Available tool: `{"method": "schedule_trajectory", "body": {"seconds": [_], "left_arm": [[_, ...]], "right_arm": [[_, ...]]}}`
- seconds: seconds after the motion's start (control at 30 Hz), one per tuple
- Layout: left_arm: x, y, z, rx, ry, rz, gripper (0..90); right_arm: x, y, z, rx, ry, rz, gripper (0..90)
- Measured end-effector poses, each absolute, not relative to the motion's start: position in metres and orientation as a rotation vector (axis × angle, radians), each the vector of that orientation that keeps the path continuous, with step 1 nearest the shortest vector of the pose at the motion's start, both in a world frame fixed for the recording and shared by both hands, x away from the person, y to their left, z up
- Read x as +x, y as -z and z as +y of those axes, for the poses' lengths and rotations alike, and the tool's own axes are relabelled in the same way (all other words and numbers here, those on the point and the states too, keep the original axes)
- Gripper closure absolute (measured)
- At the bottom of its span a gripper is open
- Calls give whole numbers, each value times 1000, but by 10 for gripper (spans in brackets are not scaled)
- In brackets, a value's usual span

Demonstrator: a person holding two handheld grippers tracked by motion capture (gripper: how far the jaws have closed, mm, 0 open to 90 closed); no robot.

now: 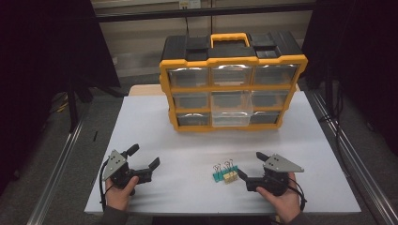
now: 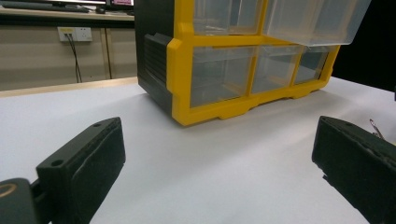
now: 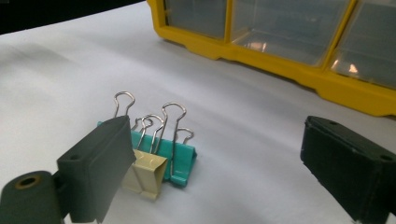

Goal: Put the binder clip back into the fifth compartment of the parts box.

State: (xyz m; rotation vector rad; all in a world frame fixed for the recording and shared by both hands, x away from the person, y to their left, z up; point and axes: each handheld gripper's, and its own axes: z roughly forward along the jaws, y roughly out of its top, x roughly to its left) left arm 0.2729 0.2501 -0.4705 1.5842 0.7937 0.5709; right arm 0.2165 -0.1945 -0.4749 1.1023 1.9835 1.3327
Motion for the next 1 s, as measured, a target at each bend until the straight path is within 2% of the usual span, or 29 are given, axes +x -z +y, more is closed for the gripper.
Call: {"method": "schedule_trajectory", "body": {"seconds": [0.23,0.4,0.7,0.9,1.0], "left_arm": [[273,471,250,1580,-570,796,28],[273,470,250,1585,-573,794,28],[273,470,250,1575,-573,799,29],[273,471,250,1584,-571,797,30],[273,471,250,1582,-573,799,30]], "right_arm": [[219,478,-184,1138,-1324,2041,145],[222,480,-176,1166,-1308,2105,216],[215,476,-163,1143,-1343,2163,263],[216,481,-151,1140,-1256,2215,296],[216,485,-145,1128,-1187,2240,348]]}}
